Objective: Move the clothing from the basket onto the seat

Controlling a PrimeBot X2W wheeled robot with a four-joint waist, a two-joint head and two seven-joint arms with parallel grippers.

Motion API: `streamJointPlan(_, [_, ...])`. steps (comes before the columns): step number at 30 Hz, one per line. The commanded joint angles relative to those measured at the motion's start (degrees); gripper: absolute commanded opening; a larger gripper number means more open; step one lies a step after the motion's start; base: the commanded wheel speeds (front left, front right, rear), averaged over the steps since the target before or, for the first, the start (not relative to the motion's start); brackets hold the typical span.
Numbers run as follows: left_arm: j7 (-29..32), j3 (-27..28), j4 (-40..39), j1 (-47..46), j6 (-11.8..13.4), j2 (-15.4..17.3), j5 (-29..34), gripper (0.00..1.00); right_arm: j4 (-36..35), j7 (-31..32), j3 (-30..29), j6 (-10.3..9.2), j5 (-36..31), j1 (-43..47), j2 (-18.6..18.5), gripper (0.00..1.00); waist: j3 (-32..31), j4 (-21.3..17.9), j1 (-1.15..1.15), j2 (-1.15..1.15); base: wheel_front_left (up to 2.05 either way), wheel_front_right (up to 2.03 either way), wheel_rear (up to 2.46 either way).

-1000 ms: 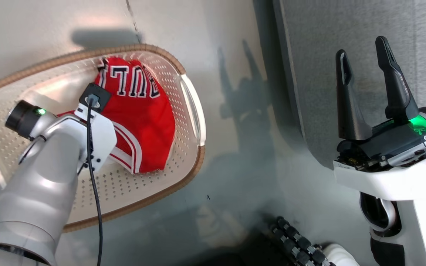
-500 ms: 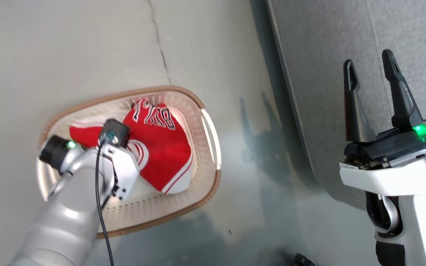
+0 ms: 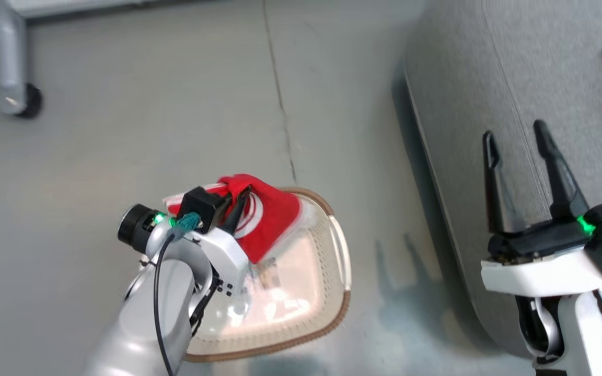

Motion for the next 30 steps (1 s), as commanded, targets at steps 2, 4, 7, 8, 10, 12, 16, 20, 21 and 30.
streamJointPlan(2, [-0.3,1.0,-2.9,1.7,-0.3,0.5,0.2,0.00,0.4,-0.3,-0.1,0.01,-0.6,1.0,-0.4,1.00,-4.7,3.3,0.00,0.00,0.00,0.00,0.00])
streamJointPlan(4, [-0.3,2.1,-7.4,3.6,-0.3,0.3,0.4,0.00,1.0,-0.3,-0.2,0.01,-0.8,1.8,-0.4,1.00,-6.7,4.1,0.00,0.00,0.00,0.00,0.00])
streamJointPlan(7, [-0.3,4.4,-13.8,6.6,-0.2,0.3,0.5,0.00,1.7,-0.3,-0.3,0.01,-0.8,2.9,-0.4,1.00,-9.5,4.8,0.00,0.00,0.00,0.00,0.00])
streamJointPlan(8, [-0.3,5.2,-16.1,7.5,-0.2,0.2,0.5,0.00,1.9,-0.3,-0.3,0.01,-0.8,3.2,-0.4,1.00,-10.4,5.0,0.00,0.00,0.00,0.00,0.00])
streamJointPlan(10, [-0.3,6.7,-20.5,9.3,-0.3,0.1,0.6,0.00,2.1,-0.3,-0.2,0.01,-0.7,3.9,-0.4,1.00,-12.1,5.4,0.00,0.00,0.00,0.00,0.00])
streamJointPlan(12, [-0.3,8.6,-26.8,11.9,-0.4,-0.1,0.9,0.00,2.6,-0.3,-0.1,0.01,-0.7,4.9,-0.4,1.00,-14.3,5.7,0.00,0.00,0.00,0.00,0.00])
streamJointPlan(16, [-0.3,10.3,-34.5,14.8,-0.7,-0.1,0.3,0.00,2.9,-0.3,-0.1,0.01,-0.5,6.2,-0.3,1.00,-16.5,6.0,0.00,0.00,0.00,0.00,0.00])
streamJointPlan(20, [-0.3,11.3,-42.0,16.7,-0.5,-0.2,-0.8,0.00,3.2,-0.3,0.0,0.01,-0.5,7.5,-0.4,1.00,-18.4,6.1,0.00,0.00,0.00,0.00,0.00])
streamJointPlan(21, [-0.3,11.5,-43.5,17.6,-0.4,-0.2,-1.0,0.00,3.3,-0.3,0.1,0.01,-0.4,7.9,-0.5,1.00,-19.0,6.1,0.00,0.00,0.00,0.00,0.00])
streamJointPlan(30, [-0.2,14.1,-56.1,21.0,2.1,-0.2,-2.0,0.00,3.3,-0.3,0.8,0.01,0.5,11.5,-0.6,1.00,-22.5,5.3,0.00,0.00,0.00,0.00,0.00])
